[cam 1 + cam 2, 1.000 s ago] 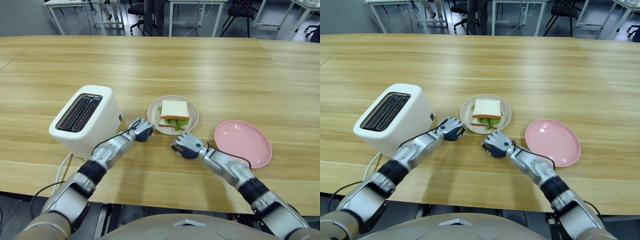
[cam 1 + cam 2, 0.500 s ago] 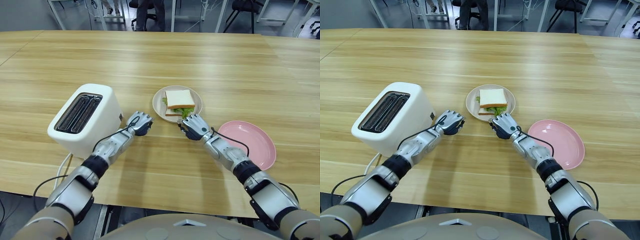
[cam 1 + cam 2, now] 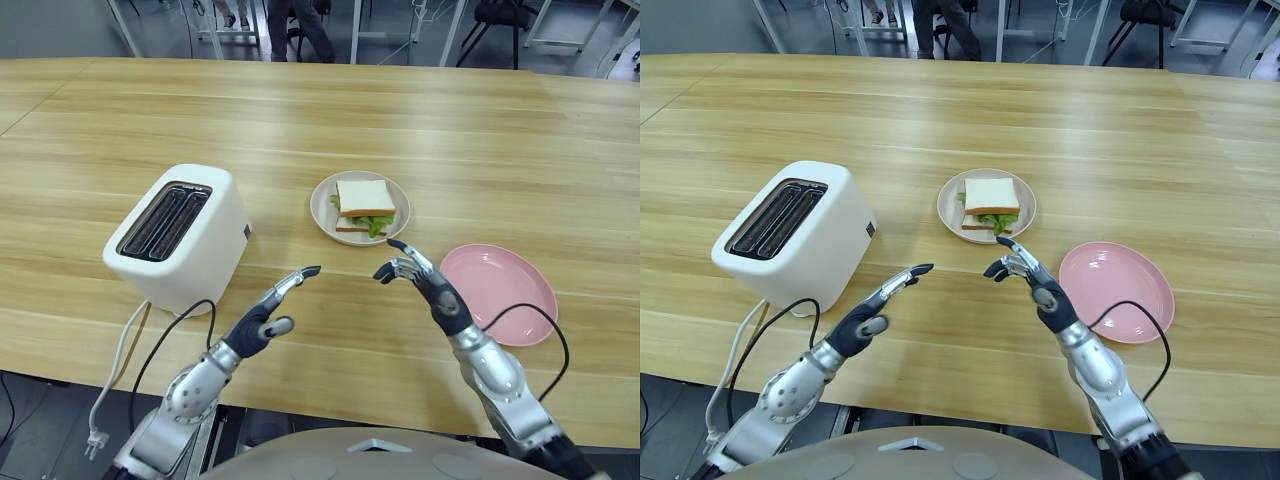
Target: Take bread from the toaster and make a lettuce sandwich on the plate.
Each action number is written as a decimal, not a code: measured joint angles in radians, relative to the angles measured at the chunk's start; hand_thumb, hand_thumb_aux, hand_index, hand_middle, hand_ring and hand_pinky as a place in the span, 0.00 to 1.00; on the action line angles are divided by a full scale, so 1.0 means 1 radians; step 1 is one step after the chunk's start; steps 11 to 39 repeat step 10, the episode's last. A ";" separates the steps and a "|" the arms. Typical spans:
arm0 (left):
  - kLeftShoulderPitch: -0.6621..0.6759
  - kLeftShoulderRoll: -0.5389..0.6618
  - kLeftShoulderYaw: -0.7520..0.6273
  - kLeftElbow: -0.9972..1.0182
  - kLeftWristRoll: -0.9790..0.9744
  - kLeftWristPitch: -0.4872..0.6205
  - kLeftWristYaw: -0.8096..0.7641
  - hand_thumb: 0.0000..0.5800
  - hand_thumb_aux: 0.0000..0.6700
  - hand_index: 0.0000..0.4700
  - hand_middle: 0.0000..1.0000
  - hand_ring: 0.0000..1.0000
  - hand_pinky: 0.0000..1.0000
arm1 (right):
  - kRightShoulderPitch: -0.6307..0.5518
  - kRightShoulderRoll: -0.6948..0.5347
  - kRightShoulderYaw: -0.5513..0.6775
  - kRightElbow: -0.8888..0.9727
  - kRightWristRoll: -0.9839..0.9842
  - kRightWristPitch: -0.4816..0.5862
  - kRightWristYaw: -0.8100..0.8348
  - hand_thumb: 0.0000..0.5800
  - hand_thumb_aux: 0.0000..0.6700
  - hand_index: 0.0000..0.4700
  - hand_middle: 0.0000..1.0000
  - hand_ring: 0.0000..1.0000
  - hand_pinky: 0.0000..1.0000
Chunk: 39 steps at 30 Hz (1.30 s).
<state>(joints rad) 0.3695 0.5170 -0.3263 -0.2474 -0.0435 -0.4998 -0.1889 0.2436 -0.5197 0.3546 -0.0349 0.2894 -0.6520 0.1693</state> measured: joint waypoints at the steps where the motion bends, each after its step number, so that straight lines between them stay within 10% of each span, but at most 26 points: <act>1: 0.033 0.000 0.004 0.000 -0.052 -0.028 -0.035 0.00 0.00 0.00 0.00 0.00 0.00 | 0.037 -0.003 -0.002 -0.006 0.042 -0.002 0.051 0.00 0.00 0.00 0.00 0.00 0.00; 10: 0.113 -0.047 -0.050 0.079 -0.484 -0.137 -0.447 0.00 0.00 0.00 0.00 0.00 0.00 | 0.161 0.021 -0.050 -0.006 0.515 0.180 0.596 0.00 0.00 0.00 0.00 0.00 0.00; 39: 0.113 -0.047 -0.050 0.079 -0.484 -0.137 -0.447 0.00 0.00 0.00 0.00 0.00 0.00 | 0.161 0.021 -0.050 -0.006 0.515 0.180 0.596 0.00 0.00 0.00 0.00 0.00 0.00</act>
